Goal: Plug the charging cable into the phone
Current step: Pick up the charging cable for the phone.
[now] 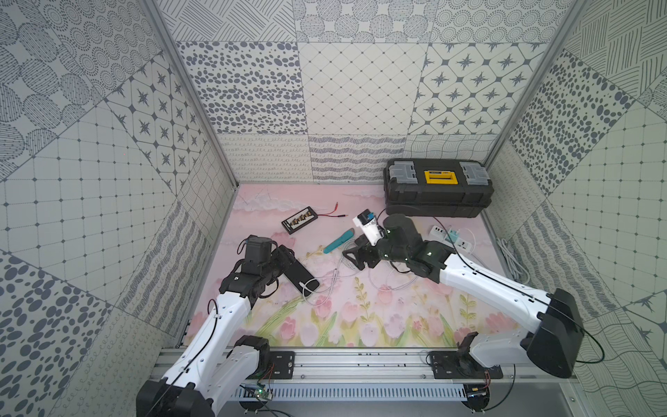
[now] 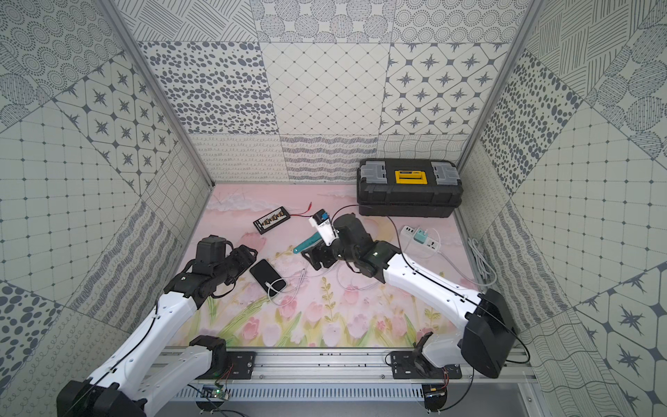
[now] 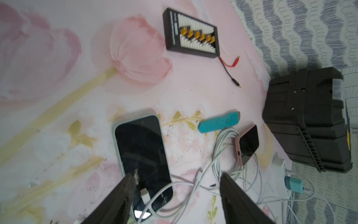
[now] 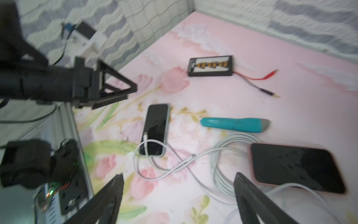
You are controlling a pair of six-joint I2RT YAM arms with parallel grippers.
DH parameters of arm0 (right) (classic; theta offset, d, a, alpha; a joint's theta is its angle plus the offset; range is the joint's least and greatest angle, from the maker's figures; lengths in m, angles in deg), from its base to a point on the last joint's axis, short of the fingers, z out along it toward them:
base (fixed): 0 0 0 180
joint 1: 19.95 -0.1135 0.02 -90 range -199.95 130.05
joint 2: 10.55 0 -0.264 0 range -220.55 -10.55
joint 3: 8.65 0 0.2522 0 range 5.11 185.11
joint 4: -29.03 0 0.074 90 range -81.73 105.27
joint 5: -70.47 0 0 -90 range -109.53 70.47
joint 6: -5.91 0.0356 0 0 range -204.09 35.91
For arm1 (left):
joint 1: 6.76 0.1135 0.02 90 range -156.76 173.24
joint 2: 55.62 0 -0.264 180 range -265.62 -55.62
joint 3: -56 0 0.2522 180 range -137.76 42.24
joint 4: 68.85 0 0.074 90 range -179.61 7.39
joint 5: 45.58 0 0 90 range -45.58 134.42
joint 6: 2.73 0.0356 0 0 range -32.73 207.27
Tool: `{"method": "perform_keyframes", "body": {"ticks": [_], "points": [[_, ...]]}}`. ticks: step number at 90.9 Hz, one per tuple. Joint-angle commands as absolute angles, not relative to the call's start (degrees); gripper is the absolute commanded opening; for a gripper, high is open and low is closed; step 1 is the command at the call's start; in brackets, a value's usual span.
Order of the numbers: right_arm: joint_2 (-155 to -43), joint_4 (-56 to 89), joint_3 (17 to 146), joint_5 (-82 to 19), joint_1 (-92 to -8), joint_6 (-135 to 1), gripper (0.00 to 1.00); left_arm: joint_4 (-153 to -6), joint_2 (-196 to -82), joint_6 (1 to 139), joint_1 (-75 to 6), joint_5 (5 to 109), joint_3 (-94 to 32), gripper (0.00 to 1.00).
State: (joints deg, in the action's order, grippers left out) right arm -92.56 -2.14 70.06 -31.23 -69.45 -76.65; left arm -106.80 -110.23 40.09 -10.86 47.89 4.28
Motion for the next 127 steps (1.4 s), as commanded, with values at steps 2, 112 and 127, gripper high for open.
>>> {"method": "perform_keyframes", "body": {"ticks": [2,112,127], "points": [[-97.0,-5.8,72.4,-34.1,-70.2,-78.9,0.86,-122.2,-113.2,32.1,-11.9,61.8,5.2,0.61],[-92.4,-7.2,64.2,-33.4,-56.8,-73.2,0.87,-129.5,-132.2,29.6,-24.5,44.4,-4.7,0.44],[-93.6,-7.2,64.9,-34.9,-56.8,-72.9,0.88,-128.2,-133.1,27.8,-24.6,45.2,-4.0,0.44]]}}
